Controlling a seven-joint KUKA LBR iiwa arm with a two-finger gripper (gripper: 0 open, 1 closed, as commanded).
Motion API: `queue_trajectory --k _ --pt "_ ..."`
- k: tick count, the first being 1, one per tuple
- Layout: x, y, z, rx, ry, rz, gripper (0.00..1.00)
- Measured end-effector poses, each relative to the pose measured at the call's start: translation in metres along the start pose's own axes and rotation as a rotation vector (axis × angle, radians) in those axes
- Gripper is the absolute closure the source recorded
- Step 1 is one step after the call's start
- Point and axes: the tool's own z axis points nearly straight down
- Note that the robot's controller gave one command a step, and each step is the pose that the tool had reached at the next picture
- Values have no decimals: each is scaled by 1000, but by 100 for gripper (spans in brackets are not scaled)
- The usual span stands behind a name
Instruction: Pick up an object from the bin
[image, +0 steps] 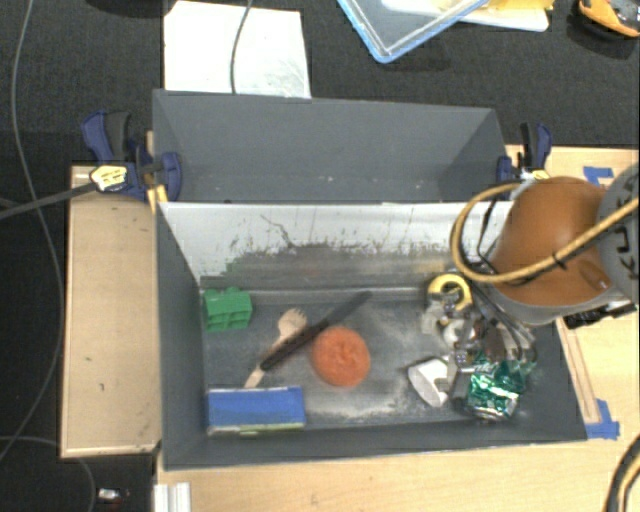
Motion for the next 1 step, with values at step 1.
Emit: queue_trajectory --k 1 --pt "3 -18 7 0 1 -71 0"
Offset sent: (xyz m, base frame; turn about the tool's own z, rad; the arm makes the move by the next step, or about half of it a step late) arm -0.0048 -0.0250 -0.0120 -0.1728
